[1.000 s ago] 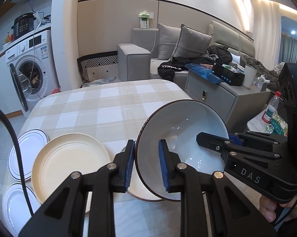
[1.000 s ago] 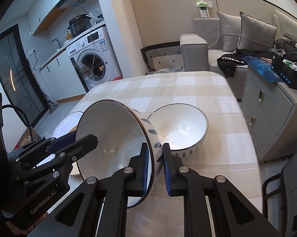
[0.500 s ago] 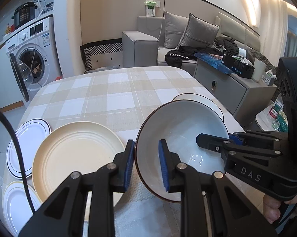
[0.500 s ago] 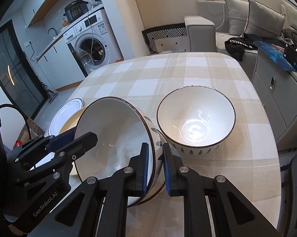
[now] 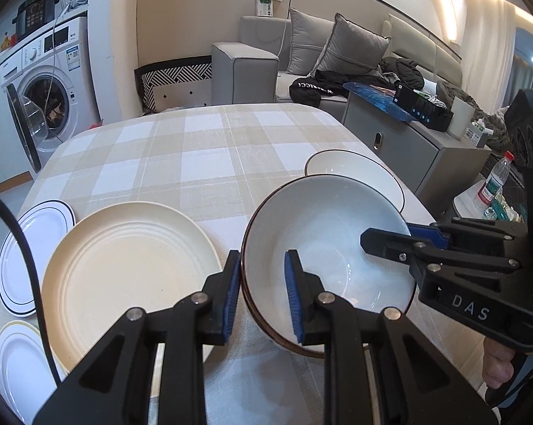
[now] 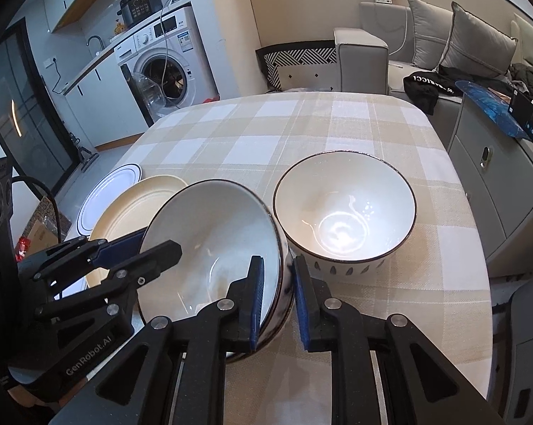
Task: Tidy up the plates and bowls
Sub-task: 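Lift the bowl with the right gripper and set it into another bowl, then open the right gripper and move it toward the remaining bowl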
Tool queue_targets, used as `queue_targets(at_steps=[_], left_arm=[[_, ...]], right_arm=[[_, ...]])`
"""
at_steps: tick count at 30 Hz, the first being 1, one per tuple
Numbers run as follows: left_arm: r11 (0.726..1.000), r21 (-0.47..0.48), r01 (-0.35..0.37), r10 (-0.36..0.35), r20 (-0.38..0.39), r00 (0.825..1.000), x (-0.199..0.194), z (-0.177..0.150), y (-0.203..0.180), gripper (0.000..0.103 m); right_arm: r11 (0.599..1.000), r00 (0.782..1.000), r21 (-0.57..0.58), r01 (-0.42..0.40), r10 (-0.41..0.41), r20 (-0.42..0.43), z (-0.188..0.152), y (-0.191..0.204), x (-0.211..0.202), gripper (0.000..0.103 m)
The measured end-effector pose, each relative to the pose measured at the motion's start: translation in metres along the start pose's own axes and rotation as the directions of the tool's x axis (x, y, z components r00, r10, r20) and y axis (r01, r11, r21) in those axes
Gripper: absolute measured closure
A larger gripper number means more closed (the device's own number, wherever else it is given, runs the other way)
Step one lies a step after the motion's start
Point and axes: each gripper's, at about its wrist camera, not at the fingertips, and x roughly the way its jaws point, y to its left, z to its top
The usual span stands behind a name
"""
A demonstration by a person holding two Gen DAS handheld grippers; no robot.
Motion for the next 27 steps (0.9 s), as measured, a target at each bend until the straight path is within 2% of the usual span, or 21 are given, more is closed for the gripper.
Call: queue_targets(at_steps=[17,20,22,24,25,27], left_arm=[[1.000,0.028,-0.013,0.013,0.019,1.000,-0.010,0.001,-0.002,0.079],[0.999,0.037,-0.010,0.009,0.023,1.000,-0.012,0.001,-0.003,0.074],[0.999,0.049,-0.005,0.003,0.038,0.999,-0.016,0.002,-0.005,0.069],[0.998,0.066,-0.007,0.004,0.054,0.999,-0.021,0.004,-0.008,0.060],[0.997,0.074,-0.009,0.005,0.064,0.998,-0.023,0.004,-0.009,0.052],[0.996,0.087,-0.015,0.008,0.074,0.997,-0.026,0.006,-0.012,0.051]], right_arm=[[0.998,0.999,-0.056,0.007,-0.009,-0.047,-0.002,0.004,-0.002,0.087],[0.999,0.999,-0.044,-0.009,0.008,-0.039,-0.002,0.001,-0.004,0.086],[0.999,1.000,-0.040,-0.009,0.008,-0.024,-0.003,-0.001,-0.008,0.079],[1.000,1.000,-0.029,-0.010,0.010,-0.002,-0.003,-0.005,-0.014,0.065],[1.000,1.000,-0.023,-0.012,0.012,0.010,-0.004,-0.007,-0.018,0.062],[1.000,0.999,-0.016,-0.010,0.010,0.031,-0.004,-0.010,-0.024,0.053]])
